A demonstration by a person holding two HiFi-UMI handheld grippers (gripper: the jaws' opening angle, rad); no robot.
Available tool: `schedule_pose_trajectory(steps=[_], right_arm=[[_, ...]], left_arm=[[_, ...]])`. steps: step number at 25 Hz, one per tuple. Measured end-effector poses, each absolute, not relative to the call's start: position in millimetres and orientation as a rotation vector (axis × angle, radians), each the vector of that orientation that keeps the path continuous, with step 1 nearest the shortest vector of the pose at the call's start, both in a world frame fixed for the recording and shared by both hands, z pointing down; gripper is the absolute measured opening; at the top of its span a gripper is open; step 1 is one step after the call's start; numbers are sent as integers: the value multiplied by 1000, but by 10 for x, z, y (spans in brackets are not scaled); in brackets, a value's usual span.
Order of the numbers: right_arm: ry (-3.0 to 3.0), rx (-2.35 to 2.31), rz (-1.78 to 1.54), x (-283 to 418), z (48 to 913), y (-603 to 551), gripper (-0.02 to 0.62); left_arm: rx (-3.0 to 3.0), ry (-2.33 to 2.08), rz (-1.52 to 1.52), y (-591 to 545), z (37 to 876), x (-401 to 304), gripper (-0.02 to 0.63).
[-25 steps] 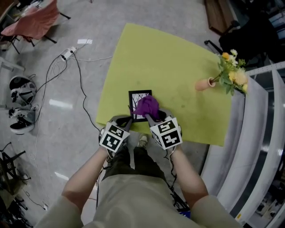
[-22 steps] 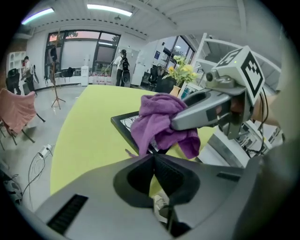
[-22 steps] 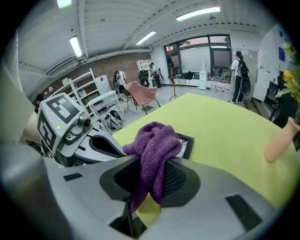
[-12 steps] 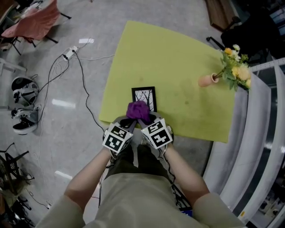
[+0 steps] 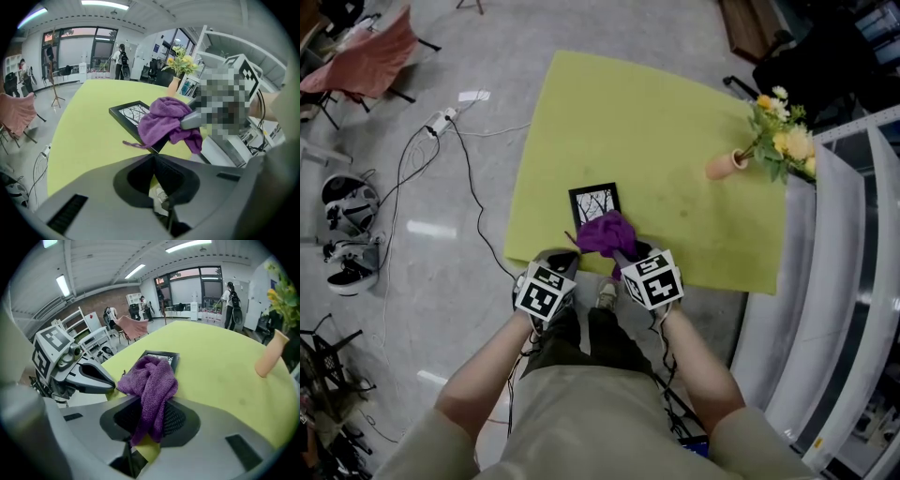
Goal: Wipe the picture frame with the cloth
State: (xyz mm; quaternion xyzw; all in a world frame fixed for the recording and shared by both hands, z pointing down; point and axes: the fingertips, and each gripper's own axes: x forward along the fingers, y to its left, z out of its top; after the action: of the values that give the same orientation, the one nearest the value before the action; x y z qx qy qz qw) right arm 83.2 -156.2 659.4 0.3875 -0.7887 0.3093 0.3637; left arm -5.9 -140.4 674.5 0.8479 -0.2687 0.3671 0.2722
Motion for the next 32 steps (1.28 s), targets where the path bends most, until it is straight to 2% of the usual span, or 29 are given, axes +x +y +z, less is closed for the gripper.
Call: schedule_pose_trajectory(steps=[7, 16, 28, 32], right_arm=[[-2011, 1139, 827, 1254, 6334, -1547, 107], [-2161, 1297, 721, 1473, 5255, -1667, 107], [-2408, 1441, 394, 1430, 3679, -1753, 109], [-2468, 1451, 290, 1400, 3250, -1703, 109]], left_arm=[[2284, -763, 930, -1446, 6516, -89, 8], [2397, -896, 829, -1771, 5721, -206, 8], [2690, -1093, 582, -2096, 4019, -205, 8], [2769, -1117, 403, -2075, 3356, -171, 8]])
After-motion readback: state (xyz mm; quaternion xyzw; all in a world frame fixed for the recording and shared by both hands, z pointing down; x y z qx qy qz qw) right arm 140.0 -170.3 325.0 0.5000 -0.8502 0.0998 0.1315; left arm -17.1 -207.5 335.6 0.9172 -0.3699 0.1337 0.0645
